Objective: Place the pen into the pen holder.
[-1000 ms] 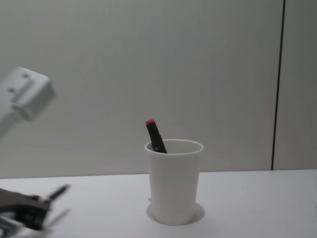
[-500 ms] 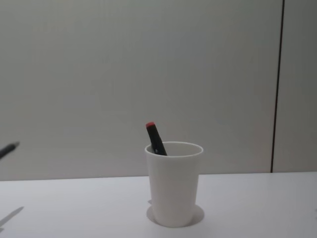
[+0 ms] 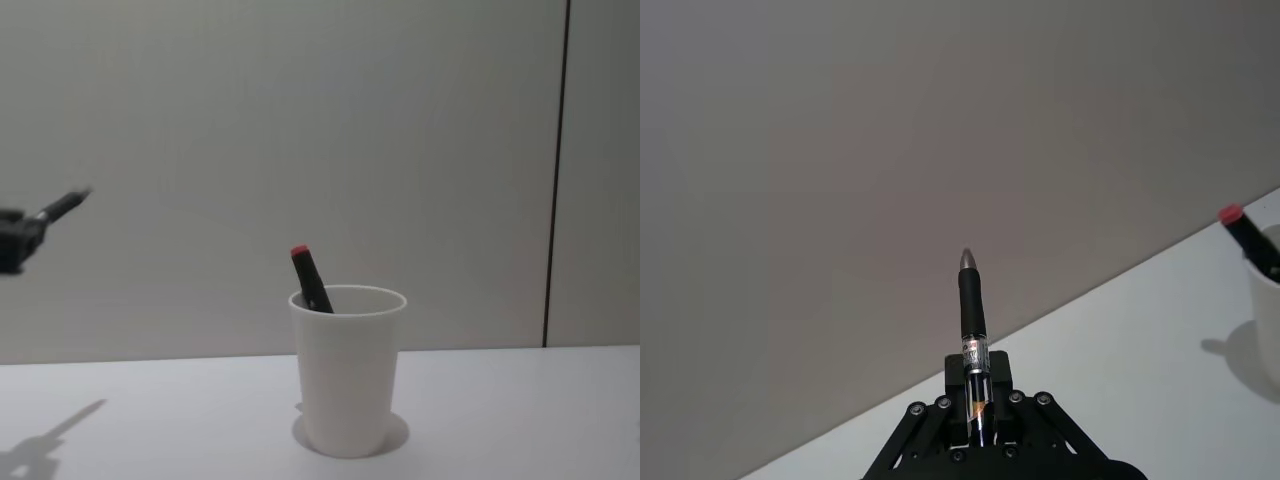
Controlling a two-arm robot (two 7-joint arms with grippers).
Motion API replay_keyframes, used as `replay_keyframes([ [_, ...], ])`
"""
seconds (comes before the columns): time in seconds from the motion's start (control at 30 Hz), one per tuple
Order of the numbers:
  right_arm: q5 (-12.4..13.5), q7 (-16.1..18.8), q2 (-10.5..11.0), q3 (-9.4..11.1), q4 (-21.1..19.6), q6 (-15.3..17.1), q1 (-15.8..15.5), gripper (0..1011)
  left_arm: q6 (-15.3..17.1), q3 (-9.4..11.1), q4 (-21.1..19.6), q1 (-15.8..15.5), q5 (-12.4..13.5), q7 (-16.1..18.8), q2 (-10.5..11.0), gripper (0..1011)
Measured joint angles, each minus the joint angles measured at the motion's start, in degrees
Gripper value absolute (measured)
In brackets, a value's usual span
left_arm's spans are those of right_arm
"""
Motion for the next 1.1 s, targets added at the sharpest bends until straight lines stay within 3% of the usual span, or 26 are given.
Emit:
replay_keyframes([
  [0.53,0.0,0.0,0.0,0.0,0.0,0.0,0.0,1002,-11.04,1.64,6.19,-7.27,0.46,-11.35,-4.43,140],
  [1.1,0.0,0.0,0.0,0.0,0.0,0.0,0.0,1002,-24.01,4.22,17.44,-17.45,-2.43,-25.48,-11.35,140],
])
